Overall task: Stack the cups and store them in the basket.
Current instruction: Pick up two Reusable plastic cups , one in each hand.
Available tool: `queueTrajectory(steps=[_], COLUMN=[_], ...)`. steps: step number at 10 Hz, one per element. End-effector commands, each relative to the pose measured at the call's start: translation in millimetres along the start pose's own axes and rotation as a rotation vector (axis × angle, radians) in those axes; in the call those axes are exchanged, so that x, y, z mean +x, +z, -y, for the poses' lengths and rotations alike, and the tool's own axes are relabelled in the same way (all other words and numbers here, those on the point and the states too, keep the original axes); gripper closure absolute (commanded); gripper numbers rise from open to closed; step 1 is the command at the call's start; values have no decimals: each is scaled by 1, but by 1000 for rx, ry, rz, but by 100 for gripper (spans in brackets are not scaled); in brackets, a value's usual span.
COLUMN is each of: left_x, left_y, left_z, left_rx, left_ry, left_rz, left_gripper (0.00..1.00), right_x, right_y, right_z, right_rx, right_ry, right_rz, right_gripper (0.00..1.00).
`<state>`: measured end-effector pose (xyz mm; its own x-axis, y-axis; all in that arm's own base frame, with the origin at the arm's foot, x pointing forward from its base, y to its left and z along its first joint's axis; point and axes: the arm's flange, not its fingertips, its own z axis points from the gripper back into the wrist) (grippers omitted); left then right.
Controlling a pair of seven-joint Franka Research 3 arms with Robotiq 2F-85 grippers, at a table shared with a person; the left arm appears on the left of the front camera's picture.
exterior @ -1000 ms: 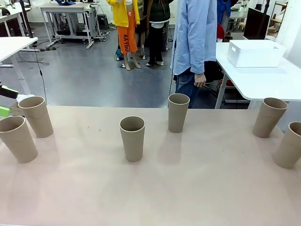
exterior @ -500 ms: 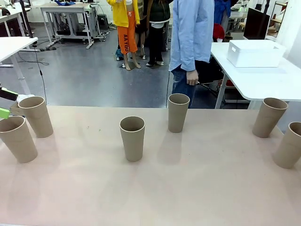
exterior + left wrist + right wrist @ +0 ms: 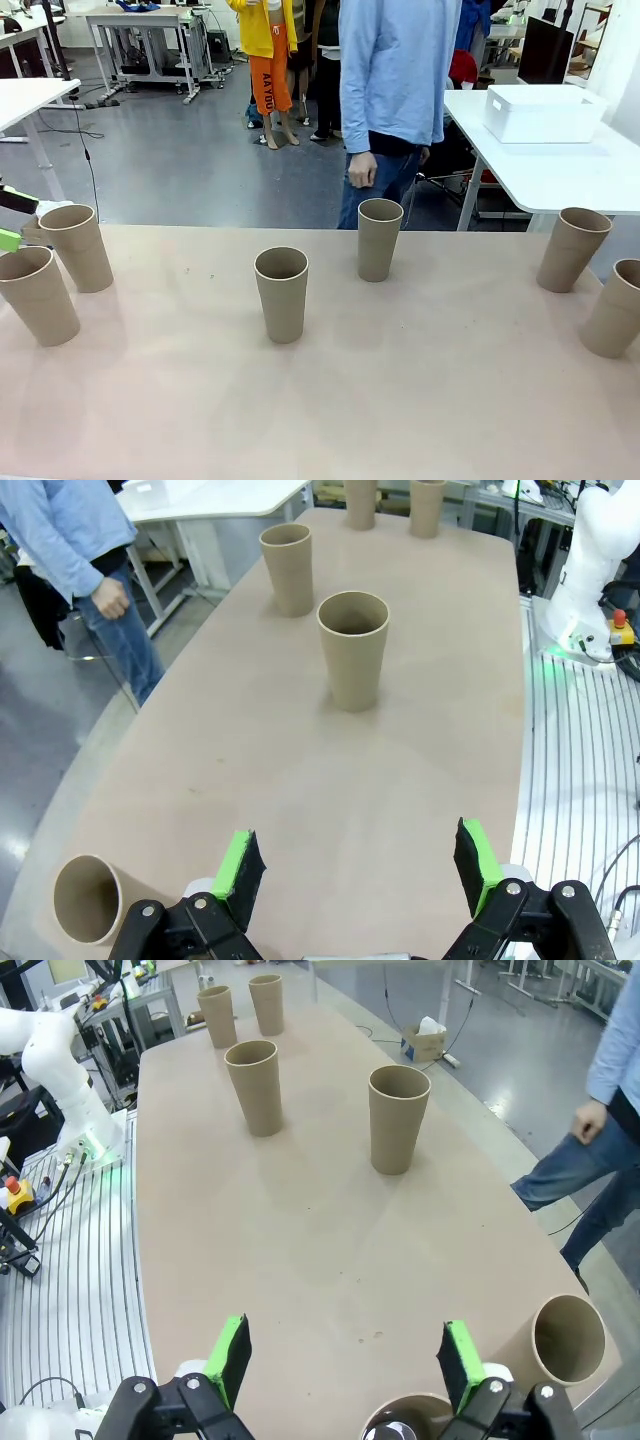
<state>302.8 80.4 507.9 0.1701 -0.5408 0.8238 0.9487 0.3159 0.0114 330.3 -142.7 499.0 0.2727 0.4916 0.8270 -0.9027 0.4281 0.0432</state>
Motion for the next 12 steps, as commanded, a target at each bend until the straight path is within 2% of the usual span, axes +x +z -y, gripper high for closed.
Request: queueTrajectory(steps=[1, 12], left_x=[2, 2], left_y=[1, 1], left_z=[0, 0], left_rx=[-3, -3], left_ry=[-7, -7], left_rz=[21, 21], left_gripper=[0, 0], right_x=[0, 0], right_y=[0, 0], right_z=[1, 1], right_rx=[1, 1], right_ry=[23, 23], right_rz=[31, 31], right_gripper=[0, 0])
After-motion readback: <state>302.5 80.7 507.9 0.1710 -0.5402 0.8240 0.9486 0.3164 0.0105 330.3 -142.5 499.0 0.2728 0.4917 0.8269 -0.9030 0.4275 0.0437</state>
